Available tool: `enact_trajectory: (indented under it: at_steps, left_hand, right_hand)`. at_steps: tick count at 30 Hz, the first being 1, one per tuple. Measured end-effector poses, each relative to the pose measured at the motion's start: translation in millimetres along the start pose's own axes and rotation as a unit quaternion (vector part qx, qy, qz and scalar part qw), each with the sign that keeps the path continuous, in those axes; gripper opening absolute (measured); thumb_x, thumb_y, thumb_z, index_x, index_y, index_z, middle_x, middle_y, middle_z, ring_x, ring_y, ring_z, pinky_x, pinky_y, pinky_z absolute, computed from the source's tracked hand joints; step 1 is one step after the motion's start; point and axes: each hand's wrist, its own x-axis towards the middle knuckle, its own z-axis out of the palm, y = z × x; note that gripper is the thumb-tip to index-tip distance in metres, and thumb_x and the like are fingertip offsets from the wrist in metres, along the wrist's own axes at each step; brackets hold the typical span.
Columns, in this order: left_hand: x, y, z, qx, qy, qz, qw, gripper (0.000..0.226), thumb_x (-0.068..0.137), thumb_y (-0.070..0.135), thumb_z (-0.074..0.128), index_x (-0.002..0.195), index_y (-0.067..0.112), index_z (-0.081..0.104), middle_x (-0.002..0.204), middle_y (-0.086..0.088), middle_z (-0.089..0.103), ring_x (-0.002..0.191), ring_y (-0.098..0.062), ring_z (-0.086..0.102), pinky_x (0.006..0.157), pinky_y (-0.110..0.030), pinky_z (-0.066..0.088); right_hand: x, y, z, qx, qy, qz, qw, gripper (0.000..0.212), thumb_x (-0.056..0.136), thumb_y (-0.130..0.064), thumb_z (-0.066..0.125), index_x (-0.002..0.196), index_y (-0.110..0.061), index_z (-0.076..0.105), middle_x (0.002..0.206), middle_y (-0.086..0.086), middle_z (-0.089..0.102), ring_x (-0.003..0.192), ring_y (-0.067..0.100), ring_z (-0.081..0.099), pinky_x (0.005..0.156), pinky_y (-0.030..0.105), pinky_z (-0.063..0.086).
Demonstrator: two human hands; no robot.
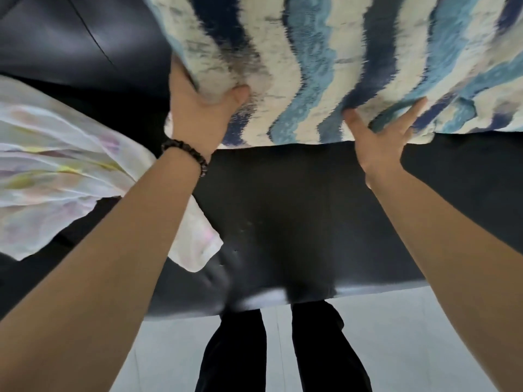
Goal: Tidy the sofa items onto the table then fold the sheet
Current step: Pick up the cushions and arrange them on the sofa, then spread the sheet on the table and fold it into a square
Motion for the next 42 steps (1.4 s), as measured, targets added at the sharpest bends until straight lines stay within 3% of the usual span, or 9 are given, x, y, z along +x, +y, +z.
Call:
enact_trajectory:
  at_steps: [6, 9, 12, 15, 23, 28, 35, 39, 42]
  left_hand:
    - [-9, -36, -3, 0.038, -0.008, -0.103, 0.994, 0.1, 0.078, 0.036, 0.078, 0.151, 0.015, 0.014, 0.146, -0.004, 0.04, 0.132, -0.017, 0.043, 0.112, -0.038, 0.037]
    - [-23, -45, 4, -0.047, 0.006, -0.21, 0.976, 0.102, 0.072, 0.049, 0.078, 0.151, 0.026, 0.017, 0.147, 0.002, 0.039, 0.132, -0.017, 0.042, 0.111, -0.046, 0.037]
    - [-20, -40, 8, -0.122, 0.005, -0.26, 0.958, 0.061, 0.085, 0.036, 0.071, 0.136, 0.031, 0.037, 0.134, 0.01, 0.053, 0.116, -0.015, 0.057, 0.097, -0.058, 0.046]
    - [-15, -38, 7, -0.171, 0.025, -0.207, 0.963, 0.045, 0.093, 0.021, 0.062, 0.133, 0.018, 0.04, 0.123, 0.007, 0.06, 0.106, -0.013, 0.065, 0.086, -0.048, 0.056]
    - [-28, -46, -39, 0.062, -0.062, -0.094, 0.992, 0.055, 0.097, 0.033, 0.055, 0.145, 0.018, 0.033, 0.141, 0.007, 0.046, 0.128, -0.01, 0.046, 0.108, -0.029, 0.037]
    - [-78, -69, -139, 0.362, -0.031, 0.011, 0.932, 0.058, 0.099, 0.032, 0.049, 0.15, 0.016, 0.028, 0.16, -0.011, 0.015, 0.147, -0.029, 0.014, 0.119, -0.045, 0.017]
    - [-116, -136, -314, 0.598, 0.029, -0.08, 0.797, 0.067, 0.093, 0.037, 0.054, 0.151, 0.019, 0.025, 0.161, -0.013, 0.011, 0.148, -0.035, 0.007, 0.113, -0.062, 0.01]
    - [-143, -158, -334, 0.566, 0.08, -0.051, 0.819, 0.038, 0.1, 0.034, 0.04, 0.1, 0.004, 0.062, 0.097, -0.02, 0.064, 0.095, -0.041, 0.056, 0.082, -0.054, 0.045]
    - [-168, -152, -298, 0.568, 0.073, -0.039, 0.819, 0.039, 0.099, 0.037, 0.043, 0.068, 0.014, 0.048, 0.053, -0.004, 0.041, 0.063, -0.03, 0.049, 0.074, -0.043, 0.037]
  right_hand:
    - [3, -5, 4, 0.001, -0.092, 0.068, 0.993, 0.128, 0.069, -0.049, 0.083, 0.147, -0.049, -0.018, 0.162, 0.006, -0.013, 0.142, 0.031, 0.027, 0.107, 0.052, 0.04]
    - [-5, -15, 11, 0.182, -0.121, 0.213, 0.952, 0.108, 0.075, -0.03, 0.082, 0.154, -0.031, 0.008, 0.155, 0.006, 0.028, 0.112, 0.024, 0.056, 0.089, 0.042, 0.057]
    - [-9, -23, 21, 0.321, -0.165, 0.23, 0.904, 0.072, 0.088, -0.008, 0.068, 0.146, -0.014, 0.026, 0.13, 0.014, 0.057, 0.103, 0.028, 0.067, 0.085, 0.047, 0.058]
    - [-7, -27, 28, 0.338, -0.163, 0.187, 0.908, 0.083, 0.091, -0.003, 0.061, 0.151, -0.018, 0.006, 0.114, 0.013, 0.061, 0.096, 0.028, 0.07, 0.086, 0.048, 0.057]
    - [-33, -13, 31, 0.2, -0.144, 0.139, 0.959, 0.084, 0.093, -0.033, 0.061, 0.156, -0.026, 0.006, 0.133, -0.005, 0.052, 0.111, 0.016, 0.061, 0.084, 0.031, 0.057]
    - [-106, -11, 67, 0.017, -0.186, 0.002, 0.982, 0.076, 0.098, -0.039, 0.055, 0.157, -0.032, 0.008, 0.157, -0.003, 0.03, 0.126, 0.011, 0.049, 0.106, 0.038, 0.045]
    - [-217, -14, 191, -0.237, -0.414, -0.268, 0.837, 0.054, 0.096, -0.039, 0.053, 0.147, -0.029, 0.038, 0.15, -0.001, 0.036, 0.133, 0.014, 0.041, 0.105, 0.029, 0.036]
    - [-269, 11, 236, -0.293, -0.446, -0.245, 0.81, 0.074, 0.096, -0.035, 0.056, 0.154, -0.037, 0.01, 0.162, 0.005, 0.006, 0.147, 0.027, 0.017, 0.112, 0.041, 0.031]
    - [-294, 30, 236, -0.341, -0.433, -0.303, 0.777, 0.084, 0.097, -0.027, 0.057, 0.155, -0.036, -0.003, 0.163, 0.009, -0.006, 0.147, 0.035, 0.017, 0.111, 0.045, 0.035]
